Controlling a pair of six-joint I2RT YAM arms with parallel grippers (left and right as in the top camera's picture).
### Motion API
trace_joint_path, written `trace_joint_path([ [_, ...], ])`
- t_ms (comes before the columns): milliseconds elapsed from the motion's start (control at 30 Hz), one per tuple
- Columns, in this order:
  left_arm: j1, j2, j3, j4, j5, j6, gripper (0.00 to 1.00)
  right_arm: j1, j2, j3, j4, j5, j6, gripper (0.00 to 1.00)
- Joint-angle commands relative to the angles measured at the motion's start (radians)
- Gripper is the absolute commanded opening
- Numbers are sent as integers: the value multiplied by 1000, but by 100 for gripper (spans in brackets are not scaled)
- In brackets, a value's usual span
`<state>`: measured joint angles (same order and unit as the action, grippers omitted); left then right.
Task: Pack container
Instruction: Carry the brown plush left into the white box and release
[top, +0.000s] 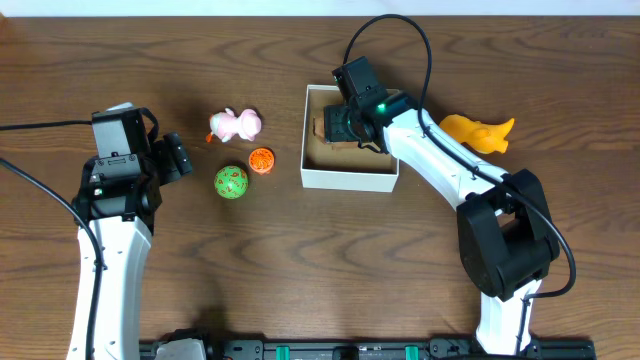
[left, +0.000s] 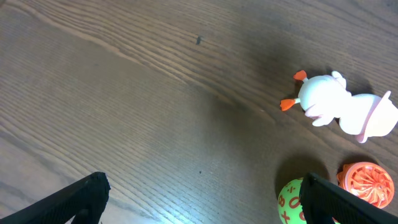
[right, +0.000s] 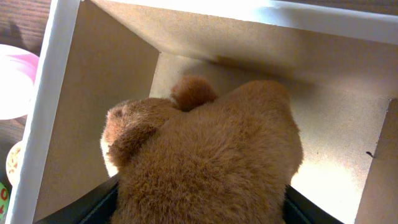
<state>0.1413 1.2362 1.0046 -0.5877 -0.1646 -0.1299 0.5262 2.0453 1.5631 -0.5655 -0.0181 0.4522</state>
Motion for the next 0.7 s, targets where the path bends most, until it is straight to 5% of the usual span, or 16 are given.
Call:
trace_joint_path([
  [0, 4, 4, 19, -3, -15, 10, 98, 6, -21, 4, -3, 14, -19, 65],
  [233, 4, 4, 19, -3, -15, 10, 98, 6, -84, 5, -3, 14, -91, 86],
  [400, 4, 4, 19, -3, -15, 10, 98, 6, -106, 5, -3, 15, -94, 86],
  [667, 4, 4, 19, -3, -15, 10, 98, 0, -160, 6, -50, 98, -117, 70],
])
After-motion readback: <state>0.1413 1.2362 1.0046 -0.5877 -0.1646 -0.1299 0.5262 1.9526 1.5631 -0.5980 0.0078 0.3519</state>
